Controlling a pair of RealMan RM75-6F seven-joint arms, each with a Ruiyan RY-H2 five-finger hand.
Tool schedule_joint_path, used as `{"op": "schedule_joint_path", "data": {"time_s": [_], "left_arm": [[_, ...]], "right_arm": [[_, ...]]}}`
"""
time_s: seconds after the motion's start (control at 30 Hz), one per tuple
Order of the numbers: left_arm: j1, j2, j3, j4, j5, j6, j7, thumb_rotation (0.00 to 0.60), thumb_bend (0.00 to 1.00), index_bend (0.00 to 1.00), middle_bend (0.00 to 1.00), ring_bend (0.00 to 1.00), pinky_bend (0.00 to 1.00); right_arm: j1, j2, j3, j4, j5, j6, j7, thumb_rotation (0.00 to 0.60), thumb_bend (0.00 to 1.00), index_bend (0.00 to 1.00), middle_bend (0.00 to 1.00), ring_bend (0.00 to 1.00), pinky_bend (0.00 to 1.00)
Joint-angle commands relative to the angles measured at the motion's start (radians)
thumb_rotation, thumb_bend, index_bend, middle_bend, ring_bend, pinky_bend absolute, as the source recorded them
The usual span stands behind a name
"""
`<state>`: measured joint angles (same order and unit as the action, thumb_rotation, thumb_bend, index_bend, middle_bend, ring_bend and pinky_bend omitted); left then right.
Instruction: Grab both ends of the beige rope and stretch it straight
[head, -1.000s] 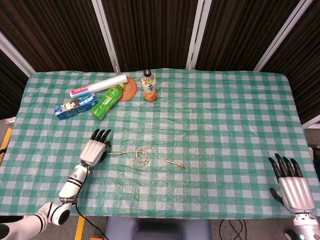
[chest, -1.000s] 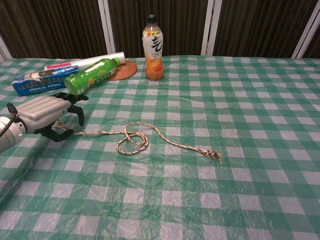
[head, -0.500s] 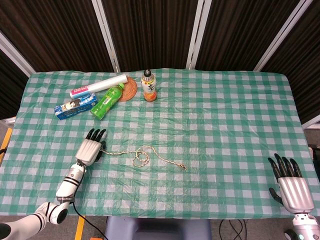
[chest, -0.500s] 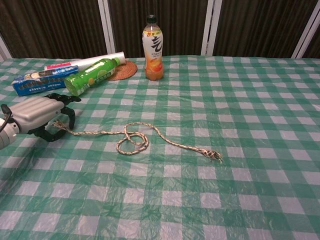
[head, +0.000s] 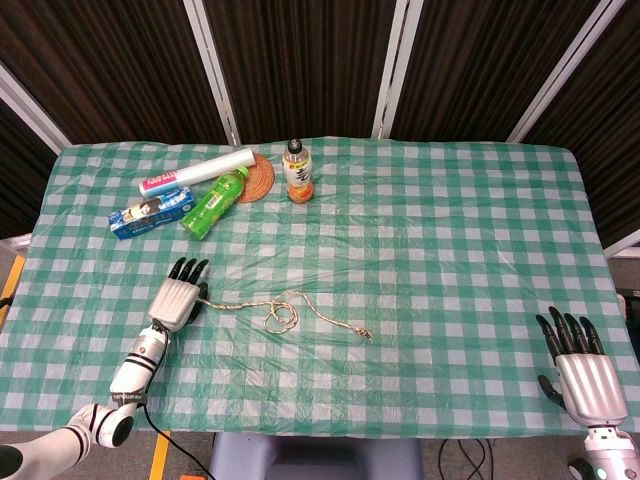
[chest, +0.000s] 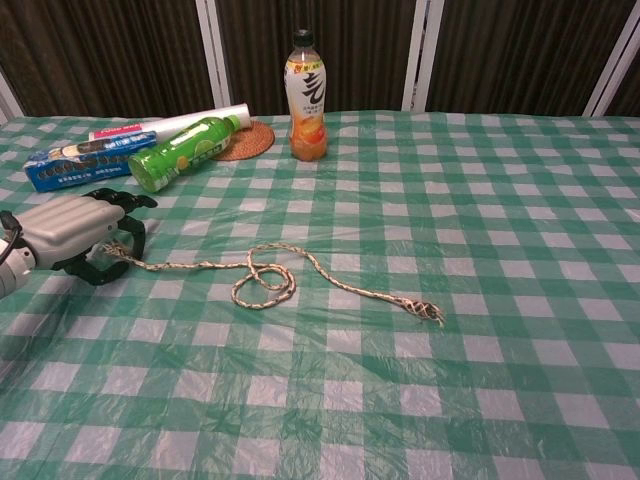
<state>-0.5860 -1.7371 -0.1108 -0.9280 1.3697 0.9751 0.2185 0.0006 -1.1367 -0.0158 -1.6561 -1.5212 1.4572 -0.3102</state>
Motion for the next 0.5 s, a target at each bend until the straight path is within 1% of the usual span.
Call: {"op": "schedule_joint_path", "data": {"time_s": [0.03, 0.27, 0.5], "left_arm": [[-0.001, -0.003, 0.0, 0.006, -0.003, 0.002, 0.003, 0.6, 0.47, 0.56, 0.07, 0.0, 0.03], [0.002, -0.002, 0.0, 0.007, -0.002, 0.028, 0.001, 0.6, 0.47, 0.61, 0.08, 0.0, 0.04], [0.007, 0.009, 0.004, -0.004, 0.003, 0.052, 0.001, 0.6, 0.47, 0.62, 0.09, 0.0, 0.04]], "right_arm": [[0.0, 0.001, 0.0, 0.0, 0.0, 0.0, 0.001, 0.6, 0.35, 0.0, 0.0, 0.0, 0.0], [0.0, 0.0, -0.001, 0.0, -0.001, 0.002, 0.0, 0.6, 0.35, 0.0, 0.0, 0.0, 0.0], [-0.001, -0.001, -0.003, -0.001, -0.005, 0.005, -0.002, 0.6, 0.35, 0.0, 0.0, 0.0, 0.0]]}}
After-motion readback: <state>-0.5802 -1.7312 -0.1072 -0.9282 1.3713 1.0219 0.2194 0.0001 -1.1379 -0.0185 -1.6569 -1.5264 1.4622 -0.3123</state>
